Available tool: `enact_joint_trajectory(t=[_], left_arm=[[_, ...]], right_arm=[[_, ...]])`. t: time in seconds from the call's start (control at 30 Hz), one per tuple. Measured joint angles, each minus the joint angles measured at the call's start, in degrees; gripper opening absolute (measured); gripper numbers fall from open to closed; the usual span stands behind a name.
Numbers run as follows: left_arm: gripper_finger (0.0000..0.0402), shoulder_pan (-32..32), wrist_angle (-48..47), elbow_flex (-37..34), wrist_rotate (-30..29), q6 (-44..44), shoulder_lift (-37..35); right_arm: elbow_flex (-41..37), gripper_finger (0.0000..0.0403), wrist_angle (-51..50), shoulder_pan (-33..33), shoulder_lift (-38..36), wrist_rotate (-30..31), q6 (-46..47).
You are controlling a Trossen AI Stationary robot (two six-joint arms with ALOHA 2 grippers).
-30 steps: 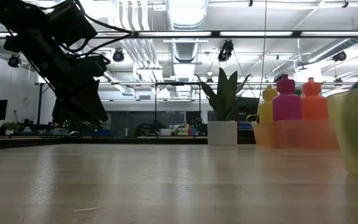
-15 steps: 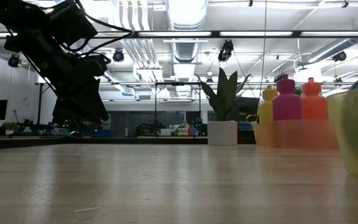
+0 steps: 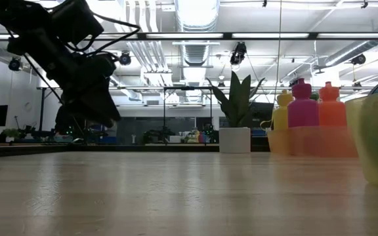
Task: Pick & Place Food Item
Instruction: Return to Home Position
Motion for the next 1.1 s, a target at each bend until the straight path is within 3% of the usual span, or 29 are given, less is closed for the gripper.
enact_joint_trajectory(t=[0.17,0.47,0.6,0.7,0.83,1.0,1.1], left_arm=[[0.0263,0.0,2.2,0.0,0.1,0.0,0.0],[0.0263,0.0,7.1,0.0,1.0,0.3,0.0],[0.0263,0.0,13.6,0.0,1.1,0.3,0.0],[0.0263,0.0,20.8,0.0,2.2,1.8,-0.6],[0.0263,0.0,24.9,2.3,4.7,10.3,-3.3],[0.0263,0.3,24.4,9.1,11.2,27.4,-7.3],[0.0263,0.6,22.3,14.0,11.6,34.2,-8.7]], right_arm=[[0.1,0.0338,-0.2,0.0,-9.6,12.8,-5.8],[0.1,0.0338,0.0,0.0,-21.9,17.0,-10.3],[0.0,0.0338,0.1,-0.1,-23.6,22.4,-15.5],[-0.2,0.0338,3.0,-0.1,-23.3,22.6,-20.2],[-0.5,0.0338,12.1,0.0,-22.6,24.5,-30.4],[-2.3,0.0338,24.5,-1.5,-22.6,25.3,-45.7],[-5.0,0.0338,31.3,-4.1,-22.7,24.8,-52.0]])
